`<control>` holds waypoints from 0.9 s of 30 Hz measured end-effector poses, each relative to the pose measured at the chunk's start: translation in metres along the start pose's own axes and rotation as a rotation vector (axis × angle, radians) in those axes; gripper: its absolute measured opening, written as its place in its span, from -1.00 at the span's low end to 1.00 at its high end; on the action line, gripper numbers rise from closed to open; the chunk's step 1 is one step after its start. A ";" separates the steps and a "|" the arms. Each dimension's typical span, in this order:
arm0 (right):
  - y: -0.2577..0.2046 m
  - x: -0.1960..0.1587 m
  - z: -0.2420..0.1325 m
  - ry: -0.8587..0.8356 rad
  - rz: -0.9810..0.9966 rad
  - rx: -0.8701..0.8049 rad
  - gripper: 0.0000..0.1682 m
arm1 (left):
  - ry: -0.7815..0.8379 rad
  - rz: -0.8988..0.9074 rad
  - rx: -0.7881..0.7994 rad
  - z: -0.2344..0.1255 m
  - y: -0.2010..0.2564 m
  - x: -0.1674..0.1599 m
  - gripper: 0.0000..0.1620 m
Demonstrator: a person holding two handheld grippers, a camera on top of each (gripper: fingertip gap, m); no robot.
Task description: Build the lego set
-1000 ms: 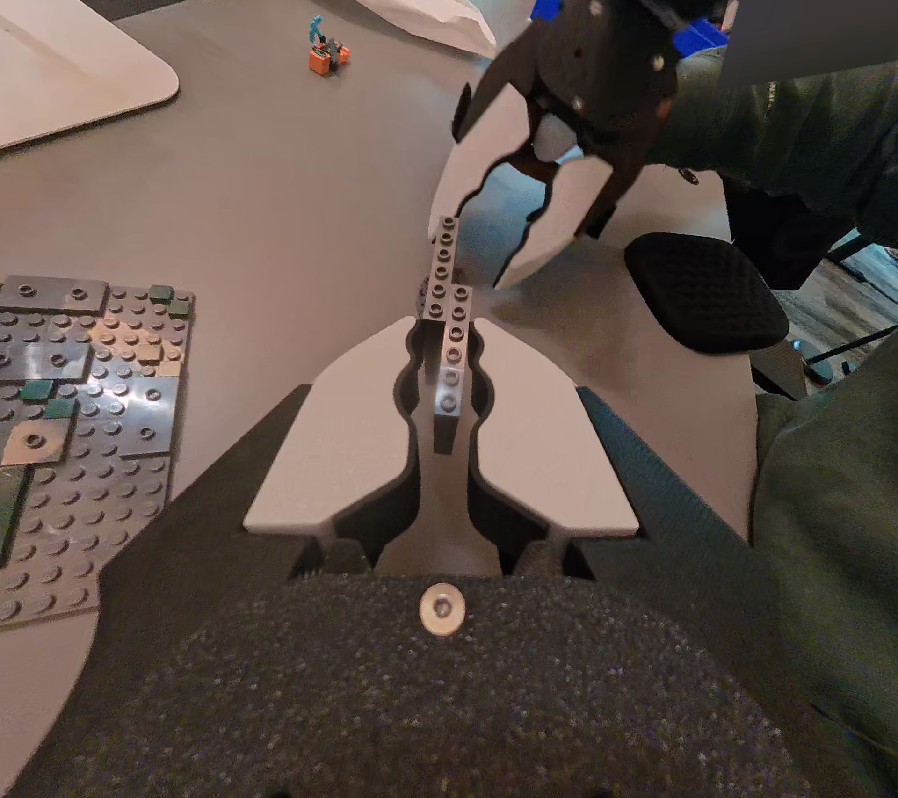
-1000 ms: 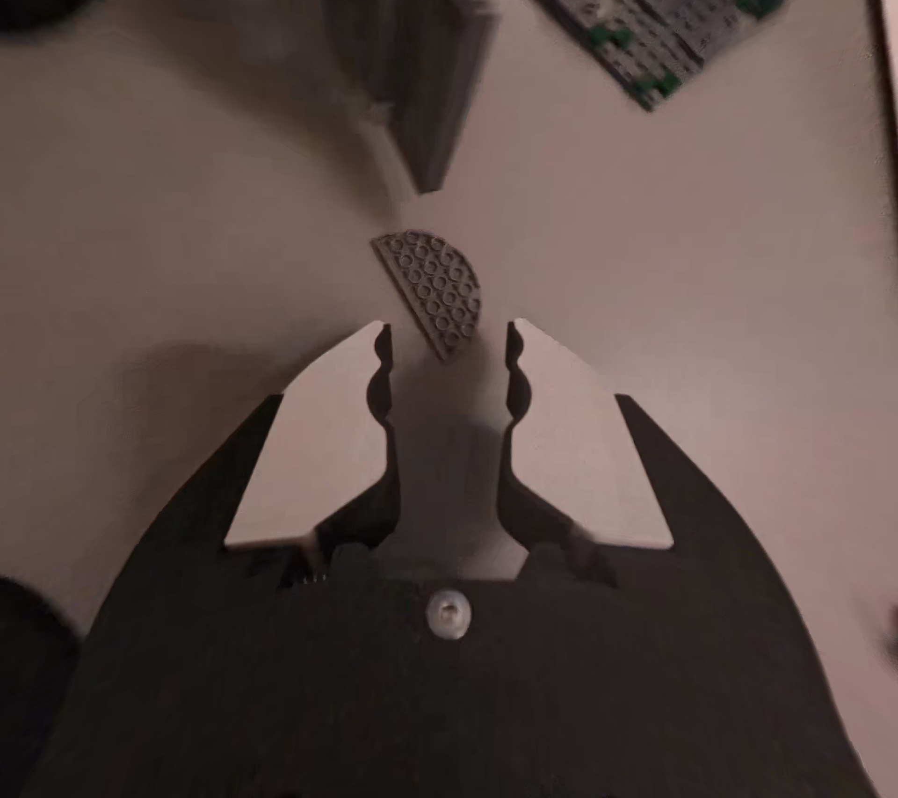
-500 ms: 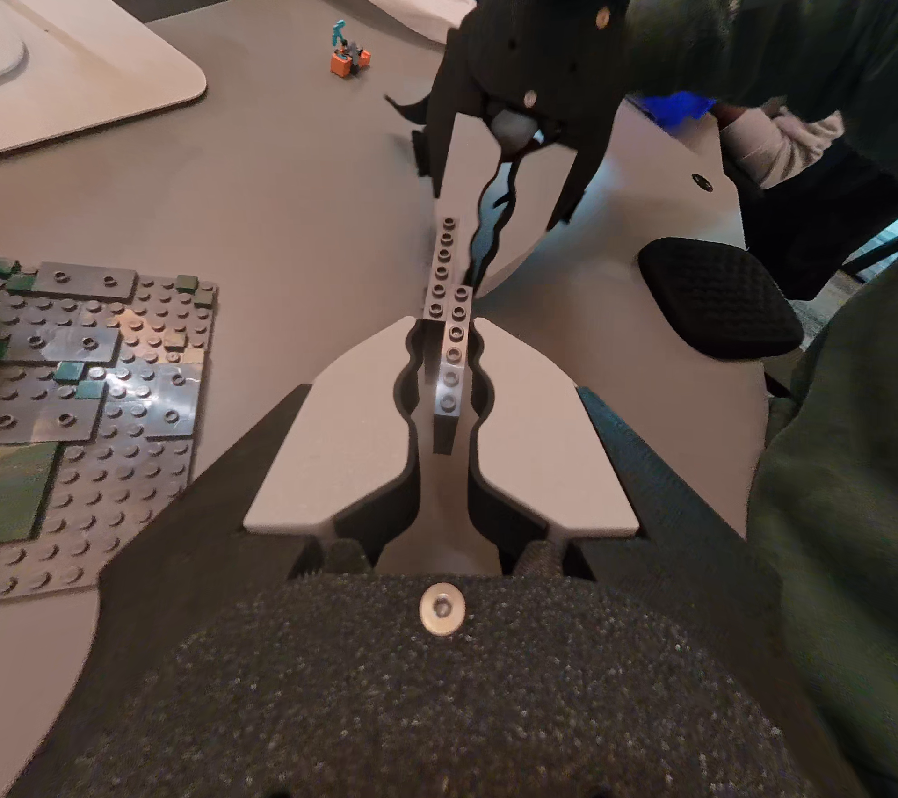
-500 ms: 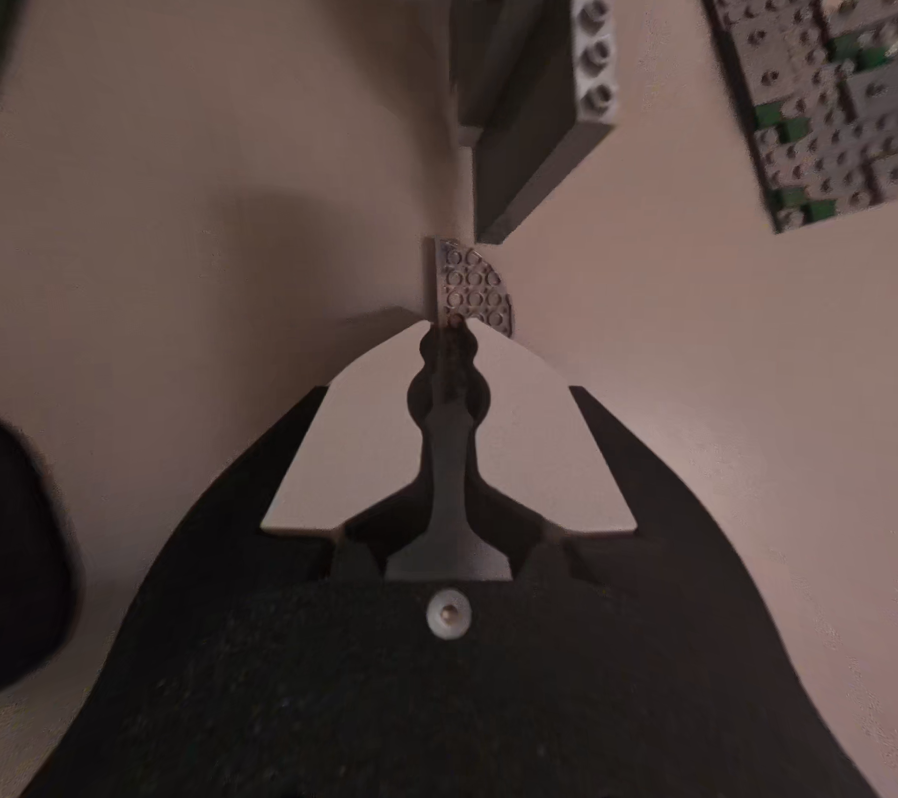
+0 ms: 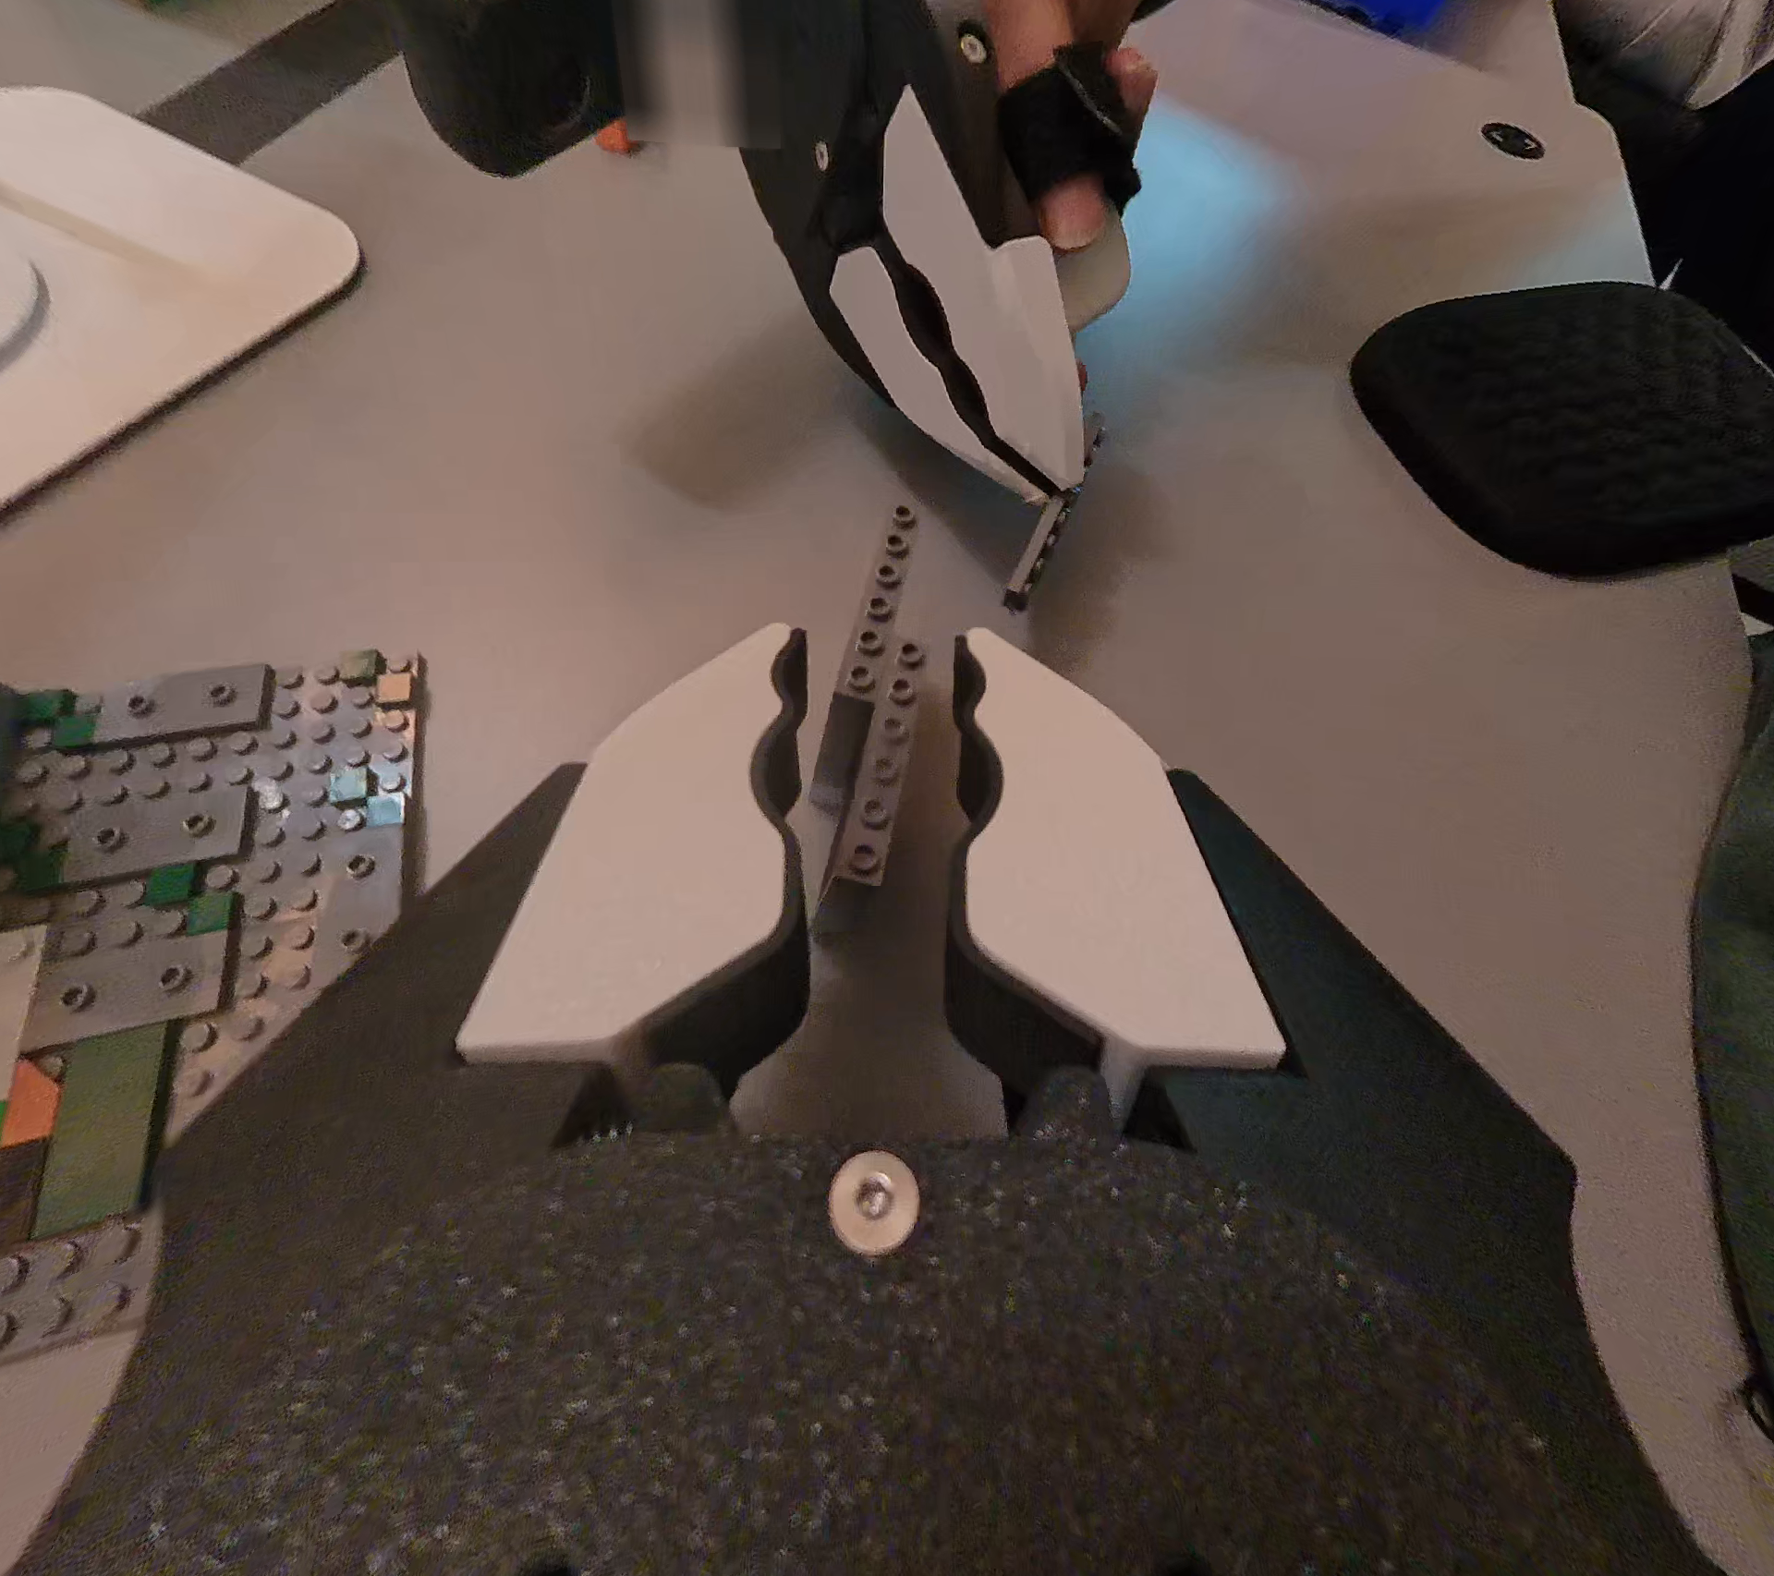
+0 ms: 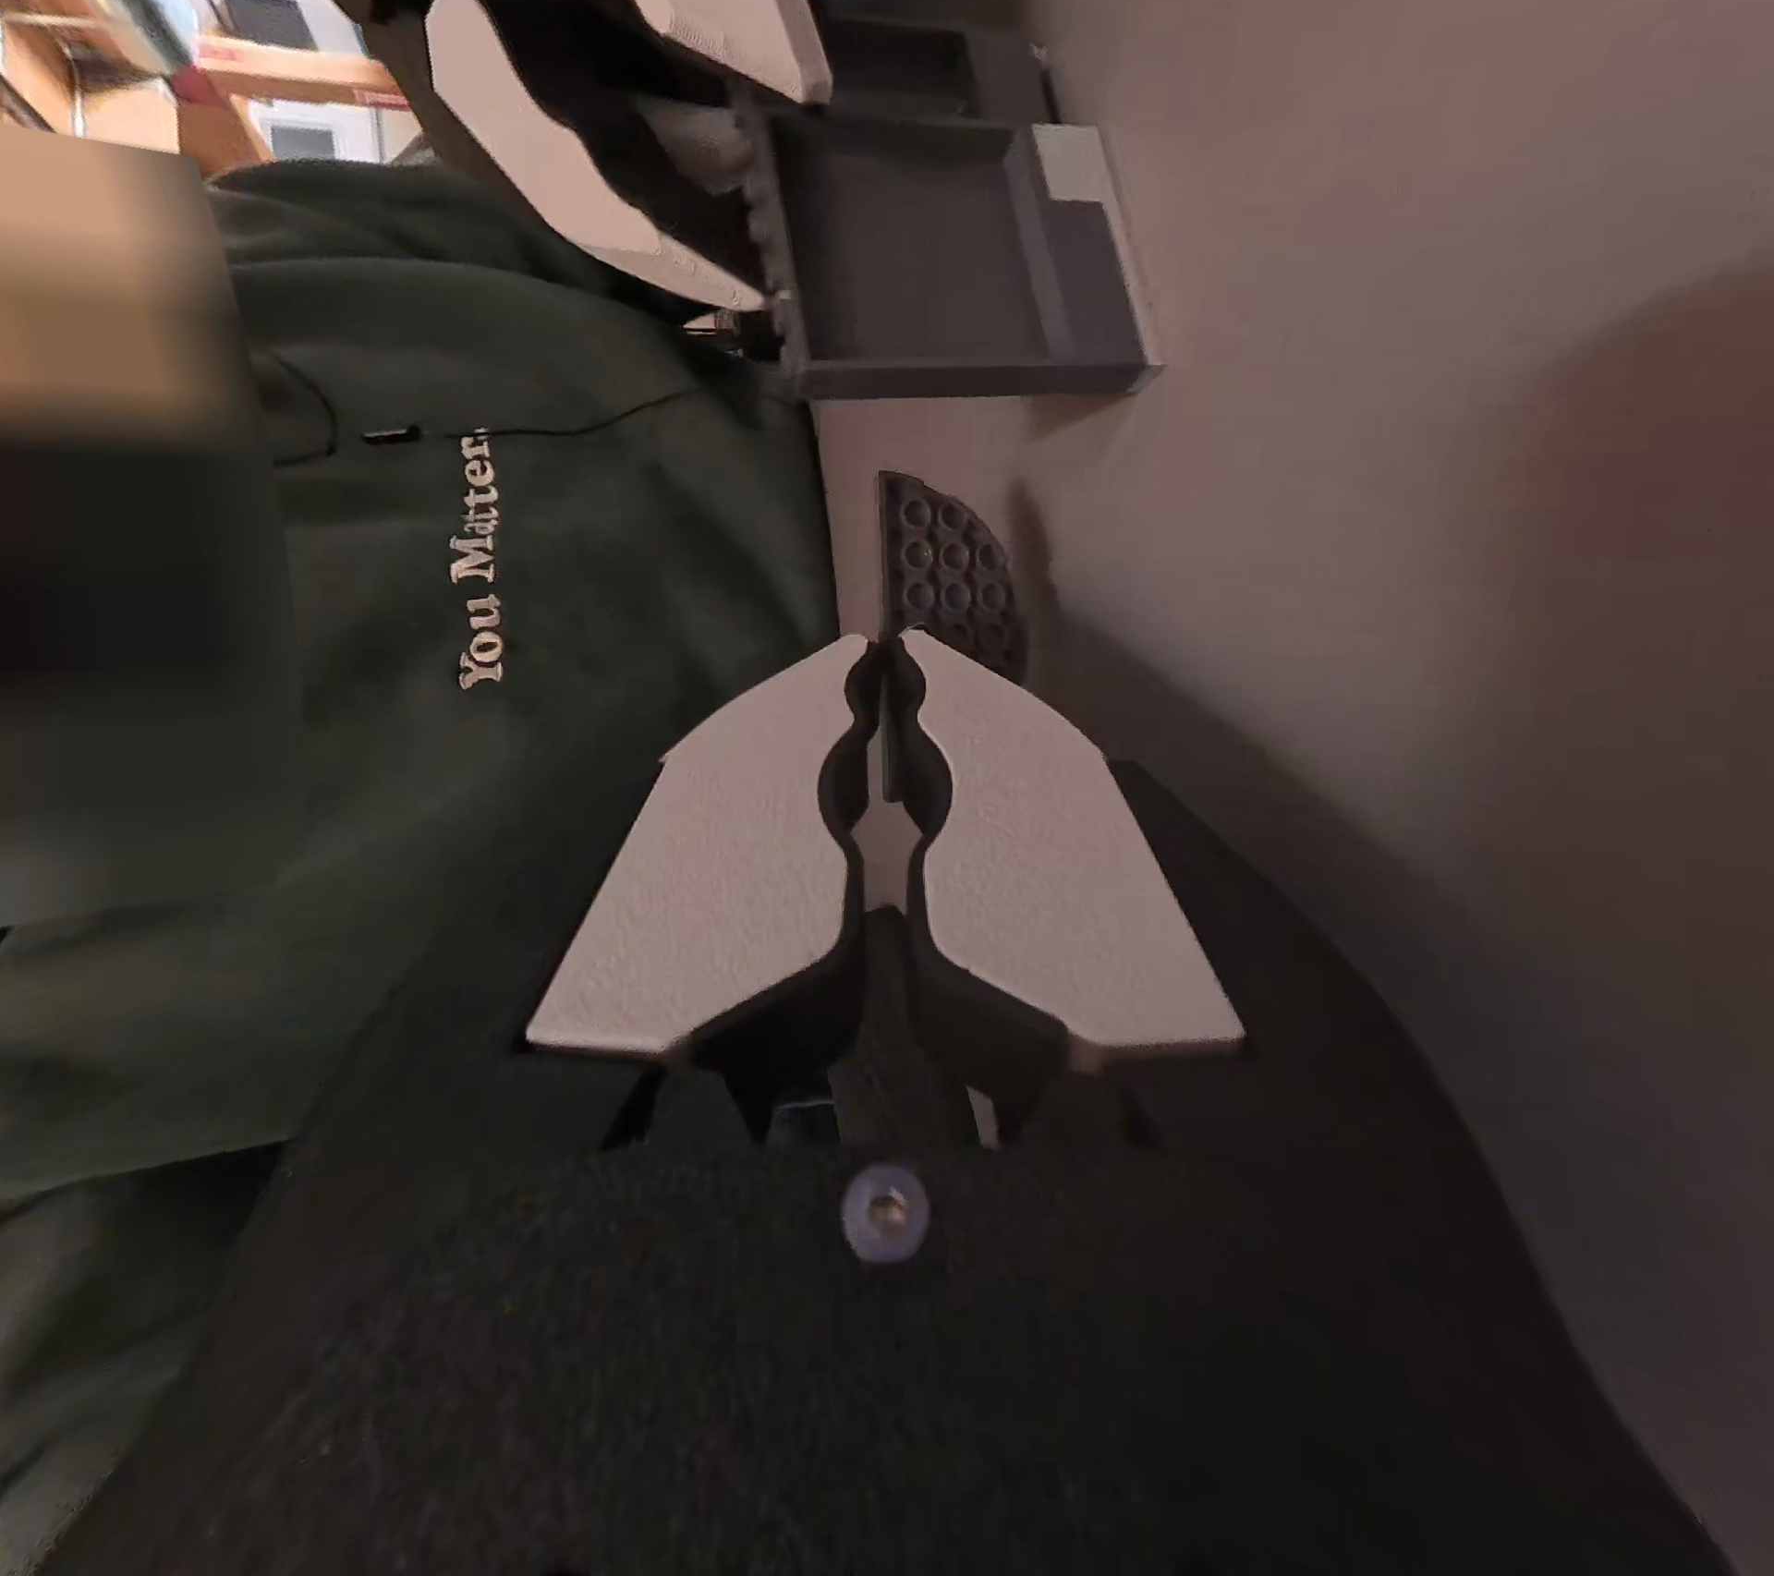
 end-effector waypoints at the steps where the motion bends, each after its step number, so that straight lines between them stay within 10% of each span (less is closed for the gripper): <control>1: -0.002 0.000 0.001 0.011 -0.011 0.014 -0.99 | 0.010 0.020 0.000 -0.002 0.002 0.002 -0.64; 9: -0.025 -0.003 0.011 0.077 -0.102 0.102 -1.00 | 0.007 0.263 0.003 -0.017 0.052 0.022 -0.67; 20: -0.070 -0.005 0.024 0.209 -0.351 0.107 -0.94 | -0.009 -0.038 -0.345 -0.006 0.062 0.012 -0.95; 27: -0.114 -0.037 0.037 0.307 -1.041 -0.658 -0.37 | 0.104 -0.610 -0.519 -0.017 0.034 -0.012 -0.95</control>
Point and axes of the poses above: each gripper's, where its closed fingertips meet, z out along the fingers, x out of its top, y = z × x across the jaws, the point moved 10 cm from there along -z, back along the fingers, and after that the axes turned 13 degrees about -z, right-handed, at the moved point
